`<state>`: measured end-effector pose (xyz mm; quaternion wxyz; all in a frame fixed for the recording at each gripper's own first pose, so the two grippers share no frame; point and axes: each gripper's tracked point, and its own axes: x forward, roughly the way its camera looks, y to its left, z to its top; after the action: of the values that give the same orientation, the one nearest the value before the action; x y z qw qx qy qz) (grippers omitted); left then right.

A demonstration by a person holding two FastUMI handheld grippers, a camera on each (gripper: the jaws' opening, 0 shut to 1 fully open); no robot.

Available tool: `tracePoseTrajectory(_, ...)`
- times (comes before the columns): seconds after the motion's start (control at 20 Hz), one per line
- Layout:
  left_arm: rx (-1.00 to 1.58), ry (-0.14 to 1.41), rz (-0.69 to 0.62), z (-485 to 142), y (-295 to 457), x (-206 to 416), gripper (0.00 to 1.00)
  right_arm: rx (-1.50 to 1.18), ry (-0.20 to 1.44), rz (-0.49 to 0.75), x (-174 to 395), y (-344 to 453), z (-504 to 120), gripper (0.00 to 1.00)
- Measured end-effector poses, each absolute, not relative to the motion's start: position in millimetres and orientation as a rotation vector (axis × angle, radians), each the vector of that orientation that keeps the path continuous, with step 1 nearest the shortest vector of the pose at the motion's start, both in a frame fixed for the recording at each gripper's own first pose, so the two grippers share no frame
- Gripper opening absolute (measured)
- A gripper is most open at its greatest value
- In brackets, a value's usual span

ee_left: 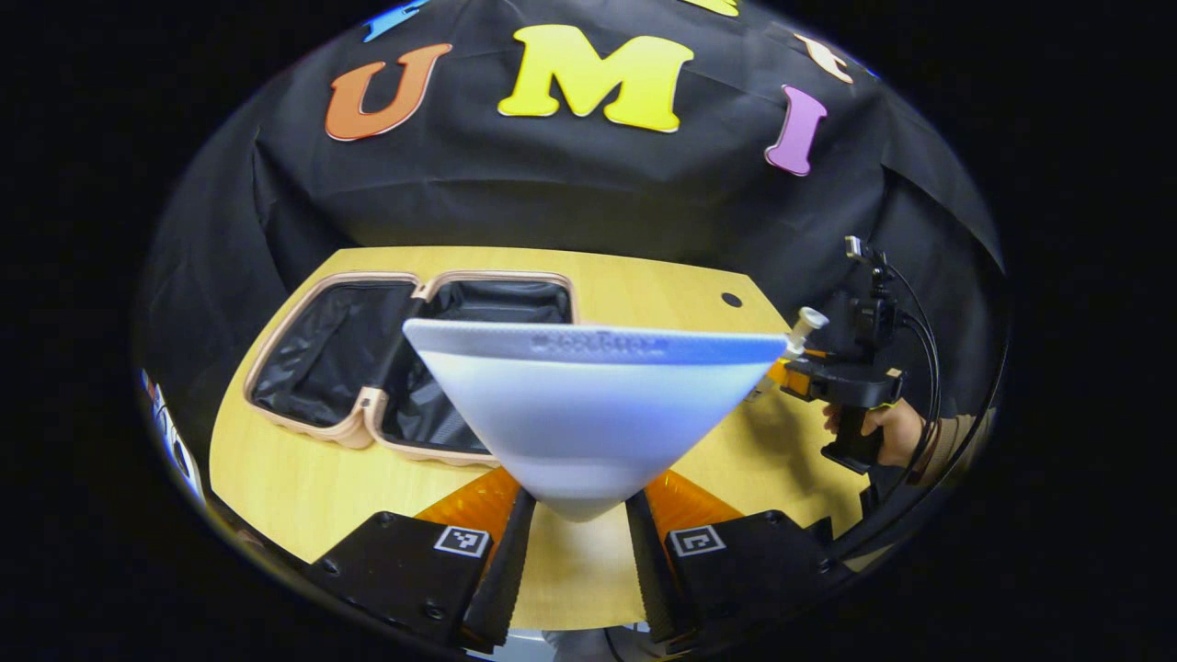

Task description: First open the suitcase, pack the skin care products into it, and then close the suitcase.

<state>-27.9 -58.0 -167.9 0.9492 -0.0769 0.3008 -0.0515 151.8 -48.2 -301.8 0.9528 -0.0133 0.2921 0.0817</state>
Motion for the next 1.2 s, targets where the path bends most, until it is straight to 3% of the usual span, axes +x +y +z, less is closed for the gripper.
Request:
tracePoseTrajectory(0.05, -0.157, 0.604, -0.094, -165, -48, -25, 0.57, -0.027, 0.585, 0.156, 155, -45, -303, 0.53)
tracePoseTrajectory(0.35, -0.159, 0.564, -0.073, -156, 6, 1, 0.57, 0.009, 0.654, 0.125, 117, -36, -304, 0.46)
tracePoseTrajectory(0.6, -0.143, 0.581, -0.119, -177, 29, 51, 0.57, 0.044, 0.706, 0.093, 66, -35, -299, 0.48)
tracePoseTrajectory(1.1, -0.089, 0.932, -0.094, -285, 43, 108, 0.57, 0.05, 0.651, 0.078, 8, -19, -225, 0.46)
tracePoseTrajectory(1.2, -0.059, 0.937, -0.097, -286, 43, 120, 0.56, 0.046, 0.644, 0.091, 4, -10, -217, 0.48)
